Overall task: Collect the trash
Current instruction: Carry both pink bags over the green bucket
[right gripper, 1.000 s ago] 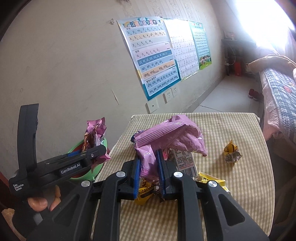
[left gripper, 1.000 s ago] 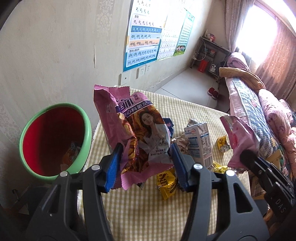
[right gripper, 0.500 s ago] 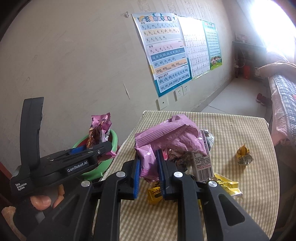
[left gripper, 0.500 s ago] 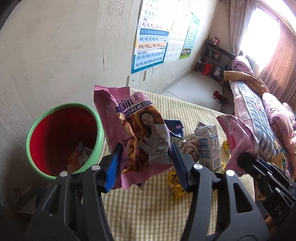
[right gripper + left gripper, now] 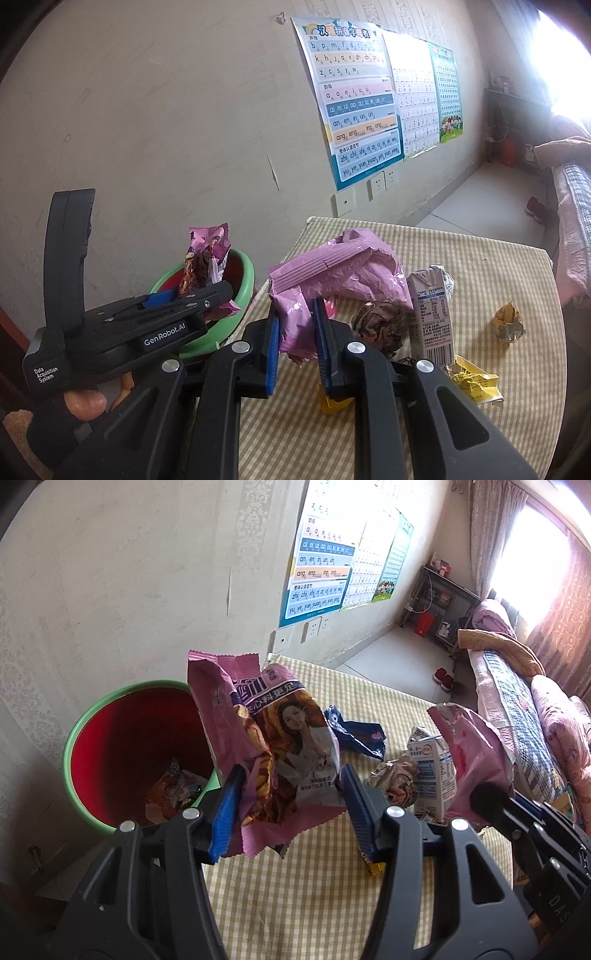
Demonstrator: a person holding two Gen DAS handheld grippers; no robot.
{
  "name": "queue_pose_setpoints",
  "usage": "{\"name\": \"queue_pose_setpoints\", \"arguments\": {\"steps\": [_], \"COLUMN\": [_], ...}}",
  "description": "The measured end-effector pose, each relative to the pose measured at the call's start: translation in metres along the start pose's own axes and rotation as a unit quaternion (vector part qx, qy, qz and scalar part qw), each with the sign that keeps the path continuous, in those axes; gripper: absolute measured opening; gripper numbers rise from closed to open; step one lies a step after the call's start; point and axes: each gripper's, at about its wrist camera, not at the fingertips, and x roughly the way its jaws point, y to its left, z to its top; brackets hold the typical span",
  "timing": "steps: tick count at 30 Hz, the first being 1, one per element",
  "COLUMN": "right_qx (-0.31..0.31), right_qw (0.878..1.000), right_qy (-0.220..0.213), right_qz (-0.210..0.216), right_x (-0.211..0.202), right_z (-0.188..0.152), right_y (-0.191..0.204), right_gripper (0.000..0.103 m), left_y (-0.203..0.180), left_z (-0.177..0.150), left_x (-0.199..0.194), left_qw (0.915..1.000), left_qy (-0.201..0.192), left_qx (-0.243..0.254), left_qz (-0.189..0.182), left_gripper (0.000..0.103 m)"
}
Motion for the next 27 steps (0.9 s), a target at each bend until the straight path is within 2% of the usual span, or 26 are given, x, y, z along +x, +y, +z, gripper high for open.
{"name": "queue_pose_setpoints", "arguments": {"steps": [16, 27], "right_qx": [-0.034, -0.057], "right_qw": [0.999, 0.997], "right_qy": [0.01, 0.018], "right_qz": [0.032, 0.047], "right_x": [0.023, 0.036], "right_z": [0.013, 0.015], "right_y": [0.033, 0.053], "right_gripper": [0.017, 0.018], "left_y": [0.037, 0.056], "left_z": [0.001, -0.002], "left_x": [-0.005, -0.001], "left_qw": [0.9993, 0.9987], "left_qy": [-0.004, 0.001], "left_qx": [-0.022, -0.04], "left_qz": [0.028, 0.032], "left_gripper": [0.051, 0.052]}}
